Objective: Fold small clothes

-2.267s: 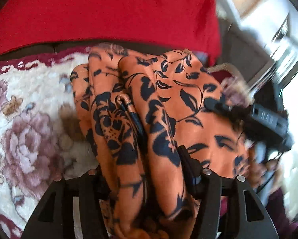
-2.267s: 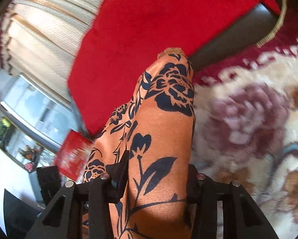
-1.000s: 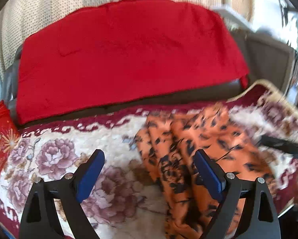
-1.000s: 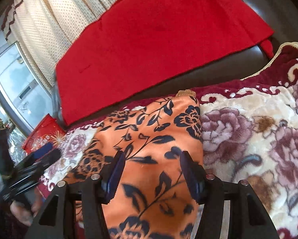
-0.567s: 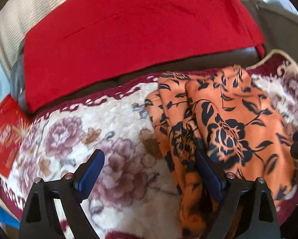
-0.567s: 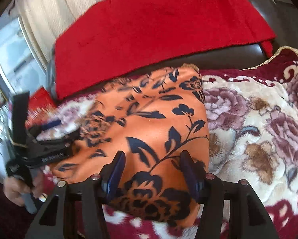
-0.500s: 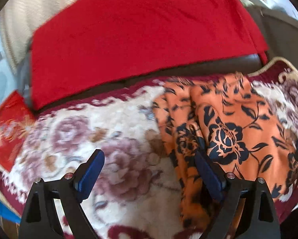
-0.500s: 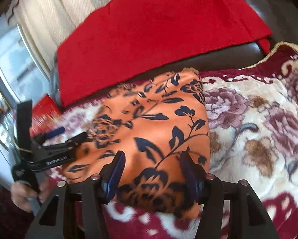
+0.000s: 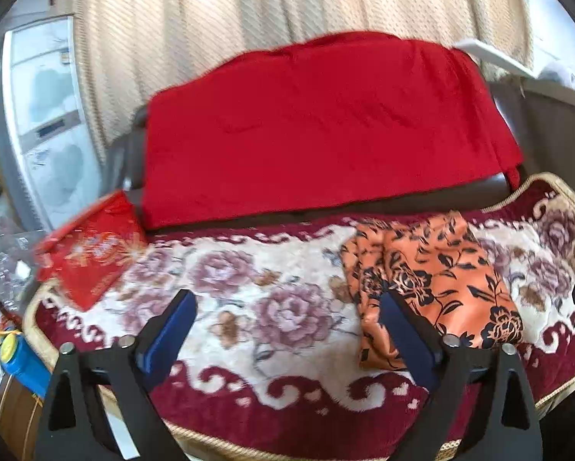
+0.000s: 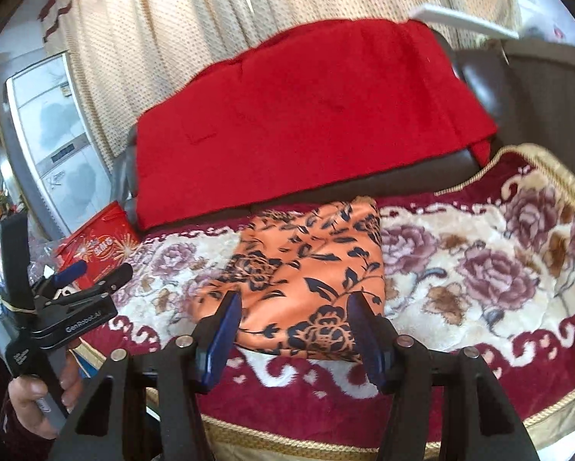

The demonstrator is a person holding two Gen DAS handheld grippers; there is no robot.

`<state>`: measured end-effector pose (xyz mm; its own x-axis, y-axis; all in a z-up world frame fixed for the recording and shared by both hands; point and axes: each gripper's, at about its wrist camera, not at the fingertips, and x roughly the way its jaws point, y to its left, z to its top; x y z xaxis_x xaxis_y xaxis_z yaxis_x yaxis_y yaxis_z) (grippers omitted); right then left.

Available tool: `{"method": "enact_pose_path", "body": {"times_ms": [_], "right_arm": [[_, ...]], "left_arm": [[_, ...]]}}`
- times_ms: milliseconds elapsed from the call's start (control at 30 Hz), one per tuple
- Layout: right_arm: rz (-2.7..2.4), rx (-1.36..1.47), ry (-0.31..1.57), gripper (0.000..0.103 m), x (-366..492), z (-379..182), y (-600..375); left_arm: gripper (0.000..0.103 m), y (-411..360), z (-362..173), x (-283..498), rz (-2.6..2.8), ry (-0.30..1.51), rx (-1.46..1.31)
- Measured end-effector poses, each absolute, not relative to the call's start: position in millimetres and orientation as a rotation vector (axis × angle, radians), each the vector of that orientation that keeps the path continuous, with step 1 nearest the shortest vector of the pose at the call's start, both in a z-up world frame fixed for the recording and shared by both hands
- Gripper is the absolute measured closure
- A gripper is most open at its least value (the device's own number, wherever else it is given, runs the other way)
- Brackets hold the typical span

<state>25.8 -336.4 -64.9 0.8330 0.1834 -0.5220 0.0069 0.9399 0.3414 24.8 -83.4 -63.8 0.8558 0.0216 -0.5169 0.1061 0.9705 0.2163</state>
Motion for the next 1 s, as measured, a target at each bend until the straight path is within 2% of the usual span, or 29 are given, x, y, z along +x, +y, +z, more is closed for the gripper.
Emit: {"method": "enact_pose_path", "body": {"times_ms": [533, 1000], "right_arm": [[0.079, 0.265, 0.441, 0.034, -54, 12, -305], [0.061, 0.214, 0.393, 0.033, -76, 36, -289]], "left_arm": [[0.001, -56, 30, -77, -0.017, 0.337, 0.195], [0.000, -46, 63, -106, 0.018, 0.288, 0.155]]}}
